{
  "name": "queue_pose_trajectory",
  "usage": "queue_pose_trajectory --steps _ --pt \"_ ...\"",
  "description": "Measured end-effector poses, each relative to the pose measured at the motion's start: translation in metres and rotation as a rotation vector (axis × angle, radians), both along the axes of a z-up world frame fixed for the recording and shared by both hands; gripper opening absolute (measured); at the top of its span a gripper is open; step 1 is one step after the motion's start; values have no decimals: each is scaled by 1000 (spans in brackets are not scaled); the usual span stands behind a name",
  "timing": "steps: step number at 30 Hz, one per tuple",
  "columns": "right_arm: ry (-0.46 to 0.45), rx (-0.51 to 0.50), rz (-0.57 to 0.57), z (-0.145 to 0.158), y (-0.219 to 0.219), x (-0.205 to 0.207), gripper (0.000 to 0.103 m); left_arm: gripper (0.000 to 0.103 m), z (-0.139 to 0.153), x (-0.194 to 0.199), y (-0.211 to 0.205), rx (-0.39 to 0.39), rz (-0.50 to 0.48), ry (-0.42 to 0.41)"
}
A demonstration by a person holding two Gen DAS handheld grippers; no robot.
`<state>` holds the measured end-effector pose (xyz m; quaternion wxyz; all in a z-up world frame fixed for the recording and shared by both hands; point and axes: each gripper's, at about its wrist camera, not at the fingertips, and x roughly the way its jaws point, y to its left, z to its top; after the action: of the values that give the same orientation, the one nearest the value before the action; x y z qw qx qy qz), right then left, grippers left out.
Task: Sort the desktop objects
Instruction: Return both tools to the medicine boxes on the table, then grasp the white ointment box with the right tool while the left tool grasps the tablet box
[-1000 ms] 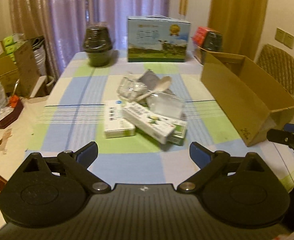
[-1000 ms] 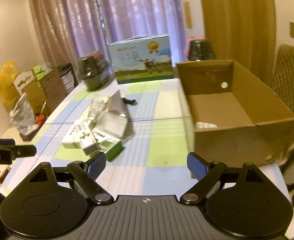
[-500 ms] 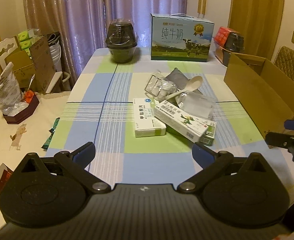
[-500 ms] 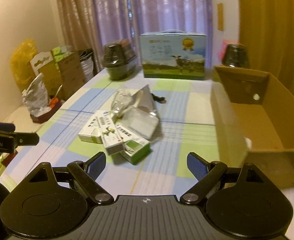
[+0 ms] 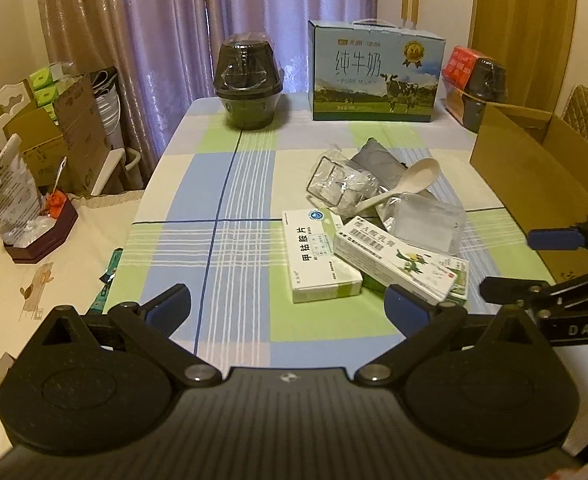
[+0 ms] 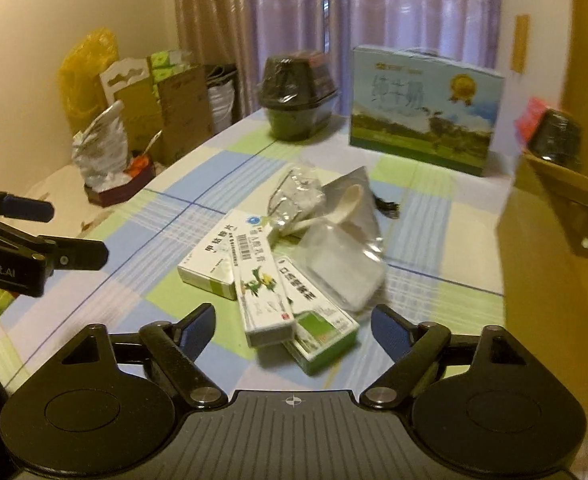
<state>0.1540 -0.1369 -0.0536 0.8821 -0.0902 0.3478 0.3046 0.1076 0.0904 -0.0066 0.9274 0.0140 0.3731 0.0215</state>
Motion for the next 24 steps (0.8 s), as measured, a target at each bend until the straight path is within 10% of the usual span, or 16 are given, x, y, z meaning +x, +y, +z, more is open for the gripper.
queue_pose_trajectory --steps 24 --pt "31 -119 129 -61 56 55 36 100 -65 72 23 -90 0 50"
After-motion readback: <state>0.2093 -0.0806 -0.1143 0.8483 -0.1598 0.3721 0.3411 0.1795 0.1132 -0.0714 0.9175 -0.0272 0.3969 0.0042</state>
